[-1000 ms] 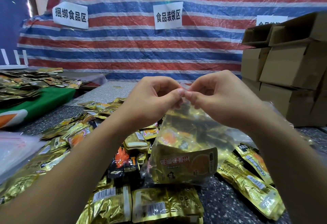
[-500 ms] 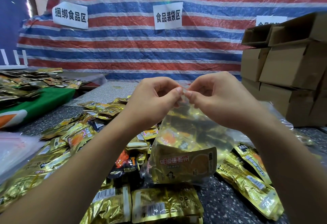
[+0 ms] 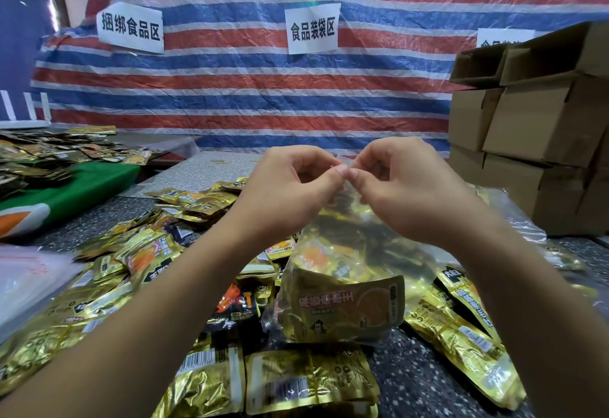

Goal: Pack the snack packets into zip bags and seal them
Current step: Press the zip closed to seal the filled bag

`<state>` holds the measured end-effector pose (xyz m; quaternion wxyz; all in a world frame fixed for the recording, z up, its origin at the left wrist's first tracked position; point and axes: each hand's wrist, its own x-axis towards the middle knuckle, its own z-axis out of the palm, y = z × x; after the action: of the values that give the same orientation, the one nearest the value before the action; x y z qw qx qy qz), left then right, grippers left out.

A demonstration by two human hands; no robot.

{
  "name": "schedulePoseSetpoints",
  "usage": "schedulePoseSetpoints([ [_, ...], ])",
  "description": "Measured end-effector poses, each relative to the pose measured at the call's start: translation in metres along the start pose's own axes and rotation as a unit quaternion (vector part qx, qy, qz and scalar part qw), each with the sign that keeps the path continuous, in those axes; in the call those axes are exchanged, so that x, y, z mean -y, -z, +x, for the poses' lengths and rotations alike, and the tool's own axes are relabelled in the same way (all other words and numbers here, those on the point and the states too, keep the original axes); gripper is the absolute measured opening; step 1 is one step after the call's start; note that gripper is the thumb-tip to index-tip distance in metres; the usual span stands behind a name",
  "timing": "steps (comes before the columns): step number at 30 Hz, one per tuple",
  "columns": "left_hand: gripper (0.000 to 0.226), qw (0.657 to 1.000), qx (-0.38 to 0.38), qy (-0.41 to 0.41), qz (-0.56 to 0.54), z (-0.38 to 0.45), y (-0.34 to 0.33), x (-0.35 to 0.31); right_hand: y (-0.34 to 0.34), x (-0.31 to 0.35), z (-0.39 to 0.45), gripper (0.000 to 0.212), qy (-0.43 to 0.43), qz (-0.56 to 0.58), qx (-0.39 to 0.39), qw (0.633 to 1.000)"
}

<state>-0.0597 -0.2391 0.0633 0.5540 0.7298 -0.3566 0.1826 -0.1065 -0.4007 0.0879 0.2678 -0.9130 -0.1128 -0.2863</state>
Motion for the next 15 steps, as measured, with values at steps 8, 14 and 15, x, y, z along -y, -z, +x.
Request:
schedulePoseSetpoints([
  [8,0.009,0.999,-0.014,-0.026,0.034,0.0,-0.003,0.002,0.004,0.002,0.0,0.014,-0.011,0.015,0.04,0.999],
  [14,0.009,0.998,-0.034,-0.039,0.032,-0.002,-0.006,0.0,0.009,0.003,-0.001,0.016,0.014,0.014,0.039,0.999],
  [15,0.01,0.998,-0.043,-0.041,0.026,-0.003,-0.006,-0.001,0.009,0.003,-0.001,0.017,0.022,0.007,0.032,0.999],
])
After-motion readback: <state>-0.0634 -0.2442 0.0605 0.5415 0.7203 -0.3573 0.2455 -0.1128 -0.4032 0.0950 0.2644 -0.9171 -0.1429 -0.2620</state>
